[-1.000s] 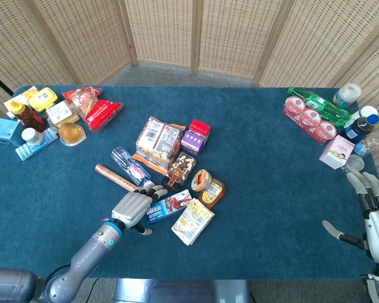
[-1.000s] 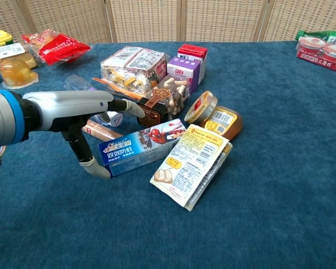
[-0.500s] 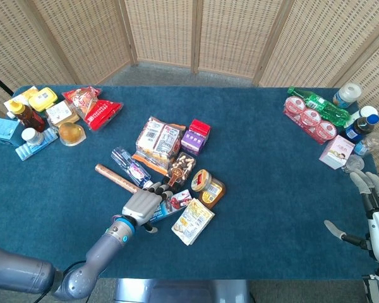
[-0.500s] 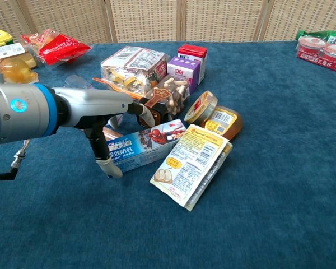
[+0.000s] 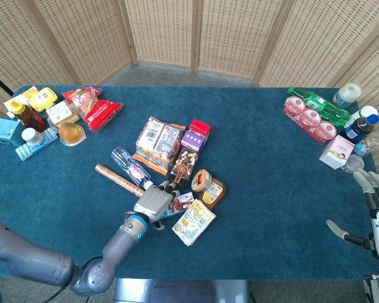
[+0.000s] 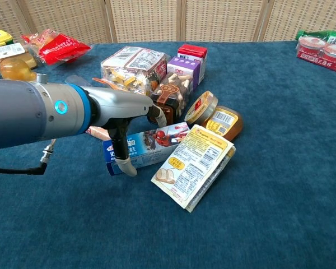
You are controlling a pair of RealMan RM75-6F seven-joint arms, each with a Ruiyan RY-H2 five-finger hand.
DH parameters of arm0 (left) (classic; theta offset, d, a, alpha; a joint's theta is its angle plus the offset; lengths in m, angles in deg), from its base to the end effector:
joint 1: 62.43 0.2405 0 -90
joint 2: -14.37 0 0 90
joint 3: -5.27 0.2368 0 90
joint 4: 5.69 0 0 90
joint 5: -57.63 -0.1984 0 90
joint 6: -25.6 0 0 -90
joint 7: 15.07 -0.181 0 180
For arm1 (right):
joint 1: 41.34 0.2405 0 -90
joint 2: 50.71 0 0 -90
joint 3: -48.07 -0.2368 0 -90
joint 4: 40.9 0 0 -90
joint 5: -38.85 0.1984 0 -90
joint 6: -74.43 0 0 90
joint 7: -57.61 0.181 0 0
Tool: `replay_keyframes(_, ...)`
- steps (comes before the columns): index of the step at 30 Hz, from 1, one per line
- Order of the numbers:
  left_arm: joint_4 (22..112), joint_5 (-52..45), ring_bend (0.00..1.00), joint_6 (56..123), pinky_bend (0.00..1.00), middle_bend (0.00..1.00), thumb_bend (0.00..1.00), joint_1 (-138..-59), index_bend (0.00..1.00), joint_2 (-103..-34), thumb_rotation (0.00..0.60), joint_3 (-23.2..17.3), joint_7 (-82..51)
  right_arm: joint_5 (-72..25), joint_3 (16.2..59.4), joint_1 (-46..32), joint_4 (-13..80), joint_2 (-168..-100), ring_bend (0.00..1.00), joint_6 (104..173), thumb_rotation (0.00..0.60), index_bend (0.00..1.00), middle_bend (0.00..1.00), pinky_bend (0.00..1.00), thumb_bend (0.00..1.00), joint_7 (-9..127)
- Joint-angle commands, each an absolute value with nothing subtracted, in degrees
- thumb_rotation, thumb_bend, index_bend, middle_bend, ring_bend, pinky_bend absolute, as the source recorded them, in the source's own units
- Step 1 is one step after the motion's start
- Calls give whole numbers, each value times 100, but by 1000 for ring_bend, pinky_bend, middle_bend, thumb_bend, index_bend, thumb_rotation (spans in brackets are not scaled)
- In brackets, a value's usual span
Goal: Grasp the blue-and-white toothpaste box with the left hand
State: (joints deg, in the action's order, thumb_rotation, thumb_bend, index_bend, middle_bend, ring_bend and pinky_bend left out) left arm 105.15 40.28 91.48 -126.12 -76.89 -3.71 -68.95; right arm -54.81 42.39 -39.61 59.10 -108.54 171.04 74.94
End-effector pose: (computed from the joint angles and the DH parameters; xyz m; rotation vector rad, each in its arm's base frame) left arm -0.0373 0.2946 -0.0649 -2.1026 -1.0397 -0.5340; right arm -0.2409 -0.2030 0.2136 1.2417 -0.9320 1.3547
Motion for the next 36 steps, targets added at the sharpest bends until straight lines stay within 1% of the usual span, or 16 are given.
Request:
replay_keyframes(1,10386,4101,233,9358,465,181,56,-12745,215,-7896,600,-365,-7042,-5470,4238,-3964,5907,-10833,0,17102,600,0,0,0,0,7548)
replay_keyframes(2,10347,4106,294,9446,517,240,56,-12778,254,-7970,600,-355,-7091,-5469,4235,-3966,5906,-10822,0,17108,600,0,0,0,0,7576)
replay_keyframes(3,10321,4105,331,9505,547,280,56,-12798,286,-8021,600,-346,-7125,-5469,4236,-3968,5906,-10814,0,17111,600,0,0,0,0,7599)
replay_keyframes(5,10248,4066,457,9649,626,430,57,-12839,414,-8134,600,-321,-7206,-5473,4237,-3973,5910,-10799,0,17120,600,0,0,0,0,7665)
replay_keyframes(8,10174,3979,573,9827,672,582,57,-12863,563,-8261,600,-293,-7288,-5486,4254,-3978,5922,-10763,0,17113,600,0,0,0,0,7752)
replay_keyframes(11,10148,3853,618,9989,674,637,57,-12839,615,-8309,600,-284,-7299,-5490,4257,-3981,5918,-10757,0,17114,600,0,0,0,0,7749)
replay_keyframes(14,10229,3729,630,10145,674,647,57,-12777,626,-8250,600,-299,-7277,-5490,4258,-3977,5914,-10758,0,17104,600,0,0,0,0,7739)
replay_keyframes(20,10686,3394,631,10439,675,649,57,-12609,629,-7845,600,-365,-7187,-5510,4266,-3970,5930,-10783,0,17094,600,0,0,0,0,7660)
replay_keyframes(29,11604,3003,639,10802,674,649,58,-12433,629,-7107,600,-629,-7105,-5549,4283,-3972,5959,-10832,0,17100,600,0,0,0,0,7514)
replay_keyframes(36,12009,2910,650,10995,675,651,58,-12400,632,-6773,600,-789,-7169,-5568,4288,-3976,5973,-10835,0,17113,600,0,0,0,0,7489)
